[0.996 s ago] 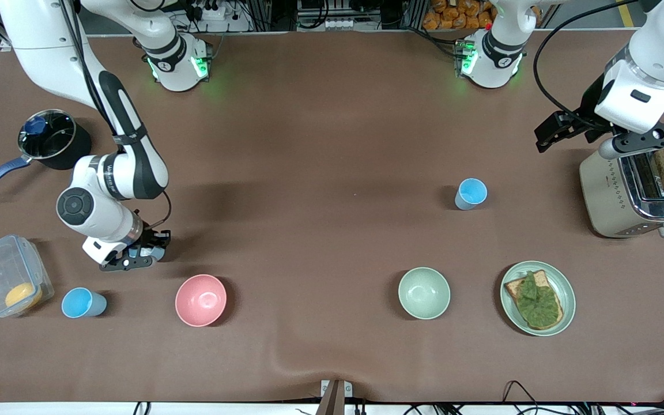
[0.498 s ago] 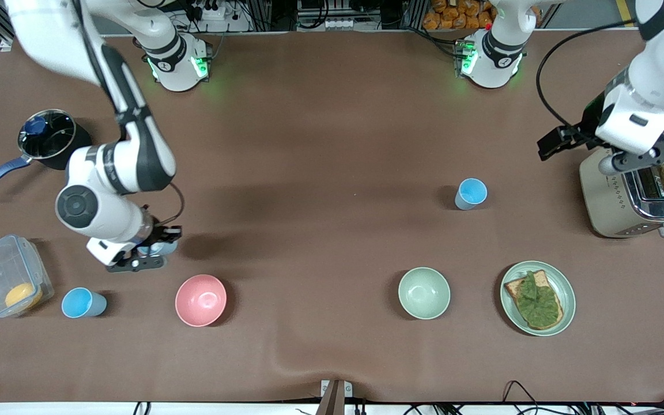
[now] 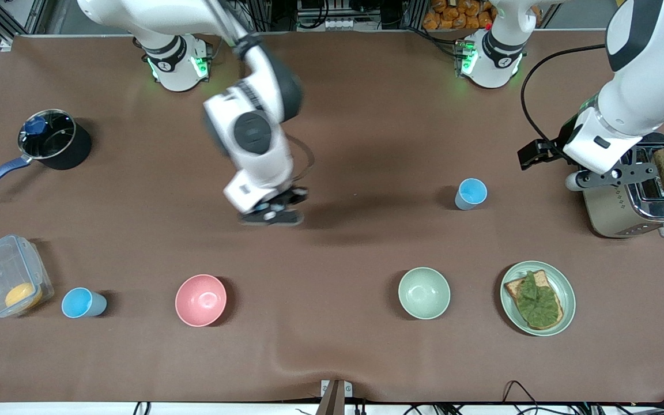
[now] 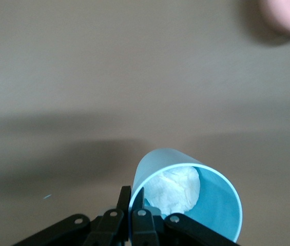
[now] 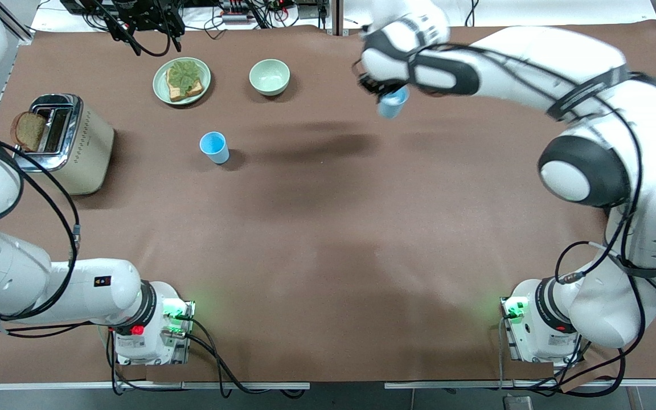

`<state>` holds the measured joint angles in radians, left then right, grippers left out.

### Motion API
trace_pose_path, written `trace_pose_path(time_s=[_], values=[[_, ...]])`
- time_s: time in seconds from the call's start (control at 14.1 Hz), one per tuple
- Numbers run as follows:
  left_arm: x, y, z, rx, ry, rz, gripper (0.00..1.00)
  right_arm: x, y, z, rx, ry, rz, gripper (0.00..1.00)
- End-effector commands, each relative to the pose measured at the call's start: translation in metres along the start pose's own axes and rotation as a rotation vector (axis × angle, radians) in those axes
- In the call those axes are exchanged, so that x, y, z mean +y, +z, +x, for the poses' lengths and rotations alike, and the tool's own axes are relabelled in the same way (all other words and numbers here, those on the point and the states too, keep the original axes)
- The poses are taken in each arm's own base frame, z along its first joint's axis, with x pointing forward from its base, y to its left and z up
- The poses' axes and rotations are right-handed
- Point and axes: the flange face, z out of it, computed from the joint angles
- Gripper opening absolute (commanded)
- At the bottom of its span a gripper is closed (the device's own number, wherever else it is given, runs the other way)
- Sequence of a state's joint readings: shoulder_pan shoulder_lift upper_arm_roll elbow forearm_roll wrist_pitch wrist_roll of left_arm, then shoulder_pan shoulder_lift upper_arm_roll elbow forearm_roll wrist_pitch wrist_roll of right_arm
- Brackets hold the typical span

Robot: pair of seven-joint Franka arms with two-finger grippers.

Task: Stack blue cups with both arms
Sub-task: 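Carry the cup with the right gripper while the left gripper reaches another cup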

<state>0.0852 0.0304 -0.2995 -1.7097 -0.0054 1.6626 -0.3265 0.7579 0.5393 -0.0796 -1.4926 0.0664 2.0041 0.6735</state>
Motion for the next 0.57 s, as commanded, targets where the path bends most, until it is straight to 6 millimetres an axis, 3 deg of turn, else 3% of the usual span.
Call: trace_pose_path(time_s=[0.0,0.14,0.28,0.5], values=[[0.001,0.006,-0.002,0.041,0.023,-0.008,1.0,-0.055,0.03,-0.02,-0.005,-0.032,0.004,0.0],[-0.003,0.033,-0.001,0.031,0.014,-0.005,1.0,-0.081,0.055,-0.033,0.016,-0.027,0.018,0.0],[-0.003,0.075,0.003,-0.021,0.016,0.004,1.0,-0.108,0.078,-0.051,0.055,-0.06,0.045,0.0],[-0.001,0.083,0.003,-0.028,0.023,0.008,1.0,-0.12,0.093,-0.062,0.064,-0.076,0.051,0.0]])
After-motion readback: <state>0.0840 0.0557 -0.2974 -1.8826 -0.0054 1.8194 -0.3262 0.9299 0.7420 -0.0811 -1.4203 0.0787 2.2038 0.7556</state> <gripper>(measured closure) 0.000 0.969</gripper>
